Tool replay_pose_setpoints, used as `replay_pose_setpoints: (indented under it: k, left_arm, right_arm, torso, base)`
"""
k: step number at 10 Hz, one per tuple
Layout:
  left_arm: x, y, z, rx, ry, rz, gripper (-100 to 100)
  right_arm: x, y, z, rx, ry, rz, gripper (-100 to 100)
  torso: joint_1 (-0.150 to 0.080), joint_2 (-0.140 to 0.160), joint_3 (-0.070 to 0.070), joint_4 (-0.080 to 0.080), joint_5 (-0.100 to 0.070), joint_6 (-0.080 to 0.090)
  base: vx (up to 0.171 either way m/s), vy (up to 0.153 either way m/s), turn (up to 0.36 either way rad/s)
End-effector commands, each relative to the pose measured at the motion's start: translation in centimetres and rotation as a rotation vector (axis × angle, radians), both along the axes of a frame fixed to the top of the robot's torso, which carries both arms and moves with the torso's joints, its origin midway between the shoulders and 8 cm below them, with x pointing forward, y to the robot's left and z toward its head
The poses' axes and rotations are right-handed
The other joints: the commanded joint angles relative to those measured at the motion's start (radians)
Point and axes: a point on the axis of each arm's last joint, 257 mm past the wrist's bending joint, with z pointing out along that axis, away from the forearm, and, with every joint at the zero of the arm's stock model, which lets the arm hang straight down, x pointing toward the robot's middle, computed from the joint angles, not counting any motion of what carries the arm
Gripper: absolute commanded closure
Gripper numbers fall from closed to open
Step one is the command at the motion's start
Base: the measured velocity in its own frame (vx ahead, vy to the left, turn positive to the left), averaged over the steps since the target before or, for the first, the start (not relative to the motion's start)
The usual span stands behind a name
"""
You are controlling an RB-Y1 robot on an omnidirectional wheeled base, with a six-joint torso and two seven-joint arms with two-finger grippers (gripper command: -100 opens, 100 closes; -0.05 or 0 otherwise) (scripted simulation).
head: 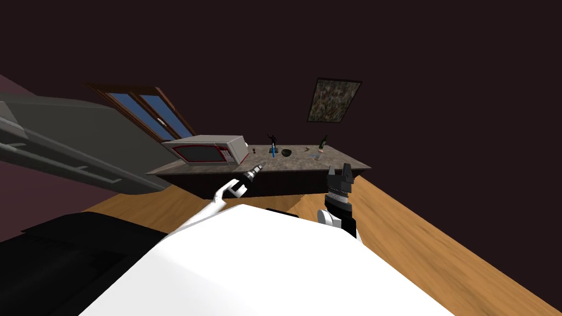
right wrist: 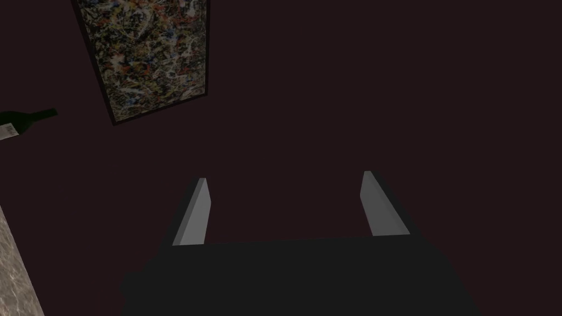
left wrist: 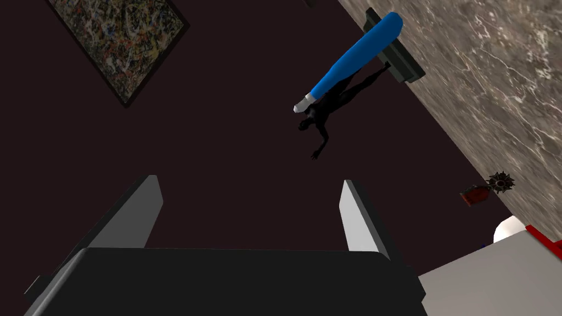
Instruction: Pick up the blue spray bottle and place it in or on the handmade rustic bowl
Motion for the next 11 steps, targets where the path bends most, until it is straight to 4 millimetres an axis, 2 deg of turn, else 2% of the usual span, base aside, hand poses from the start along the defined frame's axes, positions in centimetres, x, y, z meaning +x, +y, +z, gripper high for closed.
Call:
replay_pose_setpoints:
  k: [1, 2, 3, 5, 6, 7, 8, 11]
  left_arm:
    - [0.5, 1.4, -1.6, 0.058, 0.050, 0.024, -100]
    - [0.9, 2.6, -2.7, 0.104, 0.081, 0.039, -100]
    - [1.0, 2.8, -2.8, 0.106, 0.087, 0.044, -100]
    - [1.6, 5.8, -4.7, 0.197, 0.150, 0.088, -100]
    - [1.6, 5.9, -4.9, 0.199, 0.156, 0.094, -100]
    - [1.9, 7.6, -5.7, 0.243, 0.187, 0.121, -100]
    - [1.9, 7.7, -5.7, 0.244, 0.189, 0.123, -100]
    - [2.4, 13.5, -7.3, 0.367, 0.271, 0.218, -100]
  right_arm:
    - [0.0, 0.0, 0.0, 0.000, 0.000, 0.000, 0]
    - [0.0, 0.0, 0.0, 0.000, 0.000, 0.000, 0]
    - [0.0, 0.0, 0.0, 0.000, 0.000, 0.000, 0]
    - [0.0, 0.0, 0.0, 0.000, 0.000, 0.000, 0]
    - [0.0, 0.0, 0.0, 0.000, 0.000, 0.000, 0]
    - [0.0, 0.0, 0.0, 0.000, 0.000, 0.000, 0]
    - [0.0, 0.0, 0.0, 0.000, 0.000, 0.000, 0]
    - [0.0, 0.0, 0.0, 0.000, 0.000, 0.000, 0]
  torso:
    - [0.000, 0.000, 0.000, 0.000, 0.000, 0.000]
    - [0.000, -0.001, 0.000, 0.000, 0.000, 0.000]
    - [-0.001, -0.001, -0.001, 0.000, 0.000, 0.001]
    - [-0.001, -0.002, -0.001, 0.000, 0.000, 0.000]
    - [-0.001, -0.003, -0.002, -0.001, 0.000, 0.000]
    - [-0.001, -0.003, -0.002, -0.001, 0.000, 0.000]
    - [-0.001, -0.004, -0.002, -0.001, 0.000, 0.000]
    - [-0.003, -0.006, -0.004, -0.001, -0.001, 0.000]
  base:
    - [-0.009, -0.024, -0.112]
    - [-0.009, -0.043, -0.194]
    - [-0.003, -0.031, -0.078]
    - [0.022, -0.035, -0.150]
    - [0.031, -0.026, -0.090]
    - [0.039, -0.034, -0.102]
    - [0.034, -0.031, -0.075]
    - [0.088, -0.053, -0.175]
